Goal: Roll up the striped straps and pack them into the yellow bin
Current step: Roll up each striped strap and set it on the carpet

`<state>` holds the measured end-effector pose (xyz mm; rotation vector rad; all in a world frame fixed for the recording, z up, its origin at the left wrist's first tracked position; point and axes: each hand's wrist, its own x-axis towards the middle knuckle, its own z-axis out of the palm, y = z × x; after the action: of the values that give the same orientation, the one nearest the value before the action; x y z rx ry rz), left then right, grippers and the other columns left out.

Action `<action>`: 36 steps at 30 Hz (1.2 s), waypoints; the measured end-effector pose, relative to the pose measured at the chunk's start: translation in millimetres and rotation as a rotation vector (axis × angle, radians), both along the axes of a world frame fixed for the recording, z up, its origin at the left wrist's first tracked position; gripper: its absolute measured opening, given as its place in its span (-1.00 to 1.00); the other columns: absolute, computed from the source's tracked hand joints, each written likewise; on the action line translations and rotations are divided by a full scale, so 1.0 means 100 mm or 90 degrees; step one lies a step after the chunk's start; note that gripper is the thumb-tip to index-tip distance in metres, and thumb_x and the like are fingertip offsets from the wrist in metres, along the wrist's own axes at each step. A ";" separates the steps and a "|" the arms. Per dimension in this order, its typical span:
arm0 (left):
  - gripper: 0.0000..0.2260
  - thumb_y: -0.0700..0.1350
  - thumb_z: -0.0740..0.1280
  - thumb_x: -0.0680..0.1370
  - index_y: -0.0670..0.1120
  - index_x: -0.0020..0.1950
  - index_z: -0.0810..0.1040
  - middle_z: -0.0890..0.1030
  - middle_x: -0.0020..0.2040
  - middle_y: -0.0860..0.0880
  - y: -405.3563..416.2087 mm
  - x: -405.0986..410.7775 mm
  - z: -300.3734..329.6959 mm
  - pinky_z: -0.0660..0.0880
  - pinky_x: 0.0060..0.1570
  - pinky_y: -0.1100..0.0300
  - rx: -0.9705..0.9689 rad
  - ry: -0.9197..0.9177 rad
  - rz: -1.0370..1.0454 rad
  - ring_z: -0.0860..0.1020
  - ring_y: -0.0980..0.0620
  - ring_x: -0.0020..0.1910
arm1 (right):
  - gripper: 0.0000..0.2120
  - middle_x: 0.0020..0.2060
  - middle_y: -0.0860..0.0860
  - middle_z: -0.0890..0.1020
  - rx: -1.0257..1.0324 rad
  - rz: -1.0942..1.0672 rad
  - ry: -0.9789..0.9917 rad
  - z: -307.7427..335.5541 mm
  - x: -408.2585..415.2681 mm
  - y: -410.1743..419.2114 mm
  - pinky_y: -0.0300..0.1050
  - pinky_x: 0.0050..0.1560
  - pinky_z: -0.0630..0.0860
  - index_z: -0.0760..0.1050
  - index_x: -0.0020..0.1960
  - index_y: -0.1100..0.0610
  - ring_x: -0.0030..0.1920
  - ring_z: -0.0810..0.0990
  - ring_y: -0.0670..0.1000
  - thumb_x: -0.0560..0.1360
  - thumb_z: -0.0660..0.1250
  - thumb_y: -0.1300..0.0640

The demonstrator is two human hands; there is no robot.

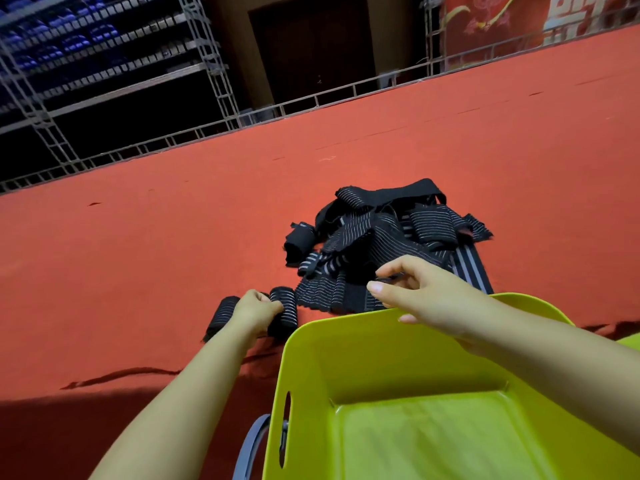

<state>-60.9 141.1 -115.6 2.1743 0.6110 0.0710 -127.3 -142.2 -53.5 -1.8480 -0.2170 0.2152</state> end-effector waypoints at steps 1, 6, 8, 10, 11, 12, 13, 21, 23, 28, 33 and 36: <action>-0.78 -0.22 0.36 0.49 -0.10 -0.23 0.32 0.43 -0.36 -0.10 0.00 0.01 -0.02 0.33 -0.35 0.16 0.021 0.009 -0.002 0.38 -0.03 -0.40 | -0.73 0.01 0.02 0.61 -0.001 0.002 0.000 -0.01 0.01 0.00 0.08 0.13 0.57 0.48 0.10 -0.06 0.07 0.62 0.07 0.45 0.38 -0.10; -0.78 -0.23 0.34 0.51 -0.08 -0.22 0.32 0.44 -0.30 -0.08 0.04 0.10 -0.08 0.31 -0.31 0.15 0.079 0.036 -0.032 0.38 -0.04 -0.34 | -0.74 -0.02 0.01 0.61 -0.003 0.002 0.008 -0.06 0.06 -0.02 -0.02 0.07 0.60 0.48 0.11 -0.03 0.06 0.61 0.03 0.46 0.38 -0.07; -0.84 -0.22 0.32 0.53 -0.08 -0.15 0.34 0.47 -0.24 -0.07 0.04 0.13 -0.10 0.32 -0.30 0.14 0.123 0.040 -0.055 0.41 -0.04 -0.29 | -0.74 -0.02 0.02 0.60 -0.003 -0.002 0.013 -0.09 0.06 -0.03 -0.06 0.04 0.59 0.49 0.11 -0.03 0.06 0.61 0.03 0.46 0.39 -0.05; -0.90 -0.19 0.30 0.55 -0.10 -0.04 0.37 0.49 -0.16 -0.06 0.04 0.13 -0.10 0.35 -0.25 0.13 0.217 0.055 -0.094 0.46 -0.07 -0.19 | -0.76 -0.01 0.05 0.60 0.000 -0.008 0.016 -0.11 0.07 -0.04 -0.07 0.02 0.59 0.49 0.10 -0.02 0.06 0.60 0.03 0.47 0.39 -0.02; -0.91 -0.19 0.28 0.56 -0.12 0.01 0.38 0.50 -0.12 -0.06 0.04 0.14 -0.11 0.36 -0.21 0.13 0.276 0.057 -0.111 0.48 -0.09 -0.13 | -0.77 -0.01 0.06 0.60 0.000 -0.010 0.017 -0.12 0.07 -0.04 -0.07 0.02 0.59 0.49 0.09 -0.02 0.06 0.60 0.03 0.47 0.40 -0.02; -0.91 -0.20 0.26 0.56 -0.13 0.05 0.40 0.51 -0.09 -0.06 0.03 0.14 -0.11 0.37 -0.17 0.13 0.333 0.053 -0.126 0.50 -0.12 -0.07 | -0.77 0.00 0.07 0.60 0.001 -0.011 0.018 -0.12 0.07 -0.04 -0.07 0.02 0.59 0.49 0.09 -0.02 0.05 0.60 0.03 0.47 0.40 -0.02; -0.90 -0.22 0.24 0.56 -0.14 0.07 0.43 0.52 -0.05 -0.08 0.02 0.14 -0.11 0.38 -0.15 0.11 0.386 0.046 -0.142 0.52 -0.14 -0.03 | -0.77 0.00 0.07 0.59 0.002 -0.011 0.019 -0.12 0.07 -0.05 -0.07 0.02 0.59 0.49 0.09 -0.02 0.05 0.60 0.02 0.47 0.40 -0.02; -0.91 -0.17 0.25 0.55 -0.11 -0.14 0.51 0.53 -0.17 -0.11 -0.04 0.06 0.09 0.37 -0.21 0.13 0.539 0.130 -0.229 0.45 -0.09 -0.19 | -0.81 0.00 0.05 0.61 0.040 -0.016 0.030 -0.13 0.10 -0.15 -0.14 -0.05 0.59 0.48 0.07 -0.04 0.07 0.60 -0.03 0.48 0.40 0.02; -0.85 -0.11 0.26 0.58 -0.13 -0.10 0.56 0.58 -0.12 -0.15 -0.12 0.04 0.22 0.36 -0.18 0.16 0.525 0.122 -0.226 0.51 -0.12 -0.13 | -0.83 0.00 0.05 0.61 0.050 -0.026 0.032 -0.11 0.12 -0.21 -0.12 -0.02 0.59 0.48 0.05 -0.05 0.07 0.61 -0.02 0.49 0.39 0.04; -0.72 -0.02 0.39 0.53 -0.15 0.15 0.58 0.64 0.12 -0.10 -0.60 0.29 0.48 0.44 0.04 0.13 0.306 -0.088 -0.201 0.57 -0.08 0.12 | -0.85 -0.03 0.07 0.64 0.073 -0.052 0.043 -0.09 0.16 -0.38 -0.14 -0.06 0.57 0.48 0.05 -0.01 0.01 0.63 -0.04 0.50 0.38 0.07; -0.57 0.03 0.47 0.45 -0.07 0.27 0.53 0.50 0.25 -0.10 -1.15 0.77 0.47 0.43 0.19 0.05 0.322 -0.145 -0.236 0.47 -0.10 0.25 | -0.81 -0.05 0.03 0.65 0.096 -0.072 0.058 -0.10 0.16 -0.60 -0.18 -0.09 0.53 0.47 0.11 0.03 -0.02 0.64 -0.07 0.52 0.36 0.09; -0.71 -0.06 0.42 0.48 -0.05 0.20 0.60 0.55 0.22 -0.09 -1.23 0.97 0.43 0.48 0.07 0.07 0.348 -0.118 -0.178 0.51 -0.10 0.19 | -0.84 -0.05 0.04 0.65 0.109 -0.088 0.061 -0.11 0.17 -0.74 -0.20 -0.11 0.53 0.48 0.09 0.03 -0.04 0.64 -0.08 0.53 0.35 0.11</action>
<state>36.0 17.6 -72.9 2.7199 0.1849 0.3181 -110.3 -216.2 -64.7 -1.6700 -0.0392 0.1826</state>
